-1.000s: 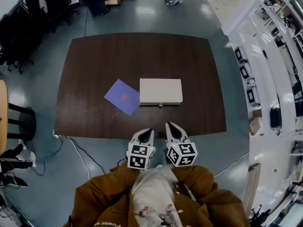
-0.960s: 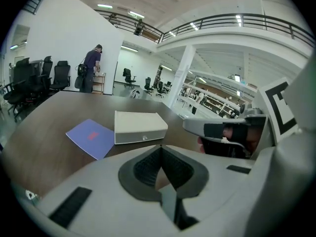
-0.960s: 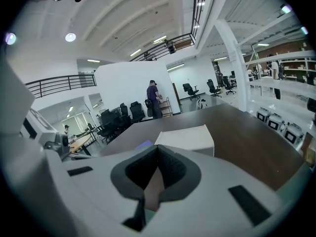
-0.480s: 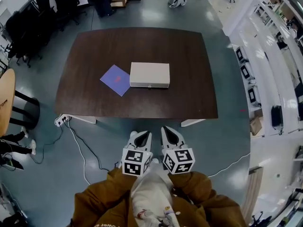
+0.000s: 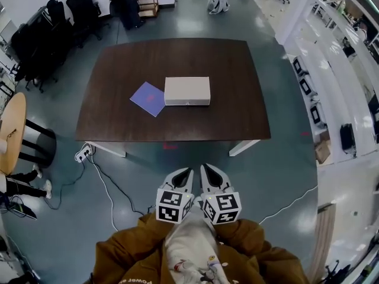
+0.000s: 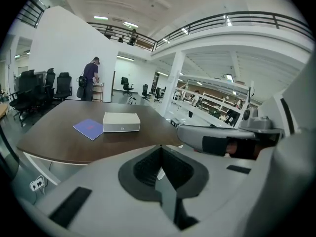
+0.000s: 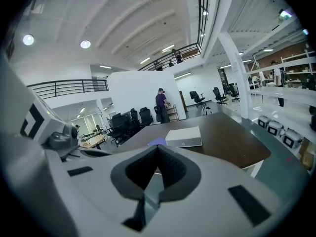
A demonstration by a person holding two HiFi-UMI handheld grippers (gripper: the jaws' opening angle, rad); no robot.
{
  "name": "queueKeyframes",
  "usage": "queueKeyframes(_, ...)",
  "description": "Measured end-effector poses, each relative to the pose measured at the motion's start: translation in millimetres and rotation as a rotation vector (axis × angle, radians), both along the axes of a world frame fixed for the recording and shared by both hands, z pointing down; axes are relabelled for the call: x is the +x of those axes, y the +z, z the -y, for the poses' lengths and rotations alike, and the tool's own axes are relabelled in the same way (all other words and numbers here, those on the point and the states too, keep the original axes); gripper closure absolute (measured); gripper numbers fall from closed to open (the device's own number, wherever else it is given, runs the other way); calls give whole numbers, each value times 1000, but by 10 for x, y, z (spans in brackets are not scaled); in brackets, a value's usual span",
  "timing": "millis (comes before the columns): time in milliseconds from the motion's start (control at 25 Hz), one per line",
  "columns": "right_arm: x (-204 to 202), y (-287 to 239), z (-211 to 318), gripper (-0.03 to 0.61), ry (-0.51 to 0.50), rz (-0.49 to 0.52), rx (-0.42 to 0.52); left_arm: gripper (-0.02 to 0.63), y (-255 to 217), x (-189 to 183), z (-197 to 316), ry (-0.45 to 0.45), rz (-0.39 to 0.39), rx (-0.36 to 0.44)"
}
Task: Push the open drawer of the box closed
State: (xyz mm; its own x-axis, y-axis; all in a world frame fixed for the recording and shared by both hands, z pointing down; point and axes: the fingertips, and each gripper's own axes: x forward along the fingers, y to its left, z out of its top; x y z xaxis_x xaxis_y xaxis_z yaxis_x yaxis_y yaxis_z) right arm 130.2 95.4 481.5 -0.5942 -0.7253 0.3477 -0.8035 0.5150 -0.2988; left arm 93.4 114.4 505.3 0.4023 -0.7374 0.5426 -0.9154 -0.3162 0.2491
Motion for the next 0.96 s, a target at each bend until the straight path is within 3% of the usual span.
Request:
queueKeyframes(400, -296, 59, -287, 574, 17, -23, 6, 609, 30, -201, -382, 21, -24, 4)
queueKeyframes(960, -583, 58, -452, 574, 19, -36, 2, 609, 37, -465, -520, 38, -43, 2)
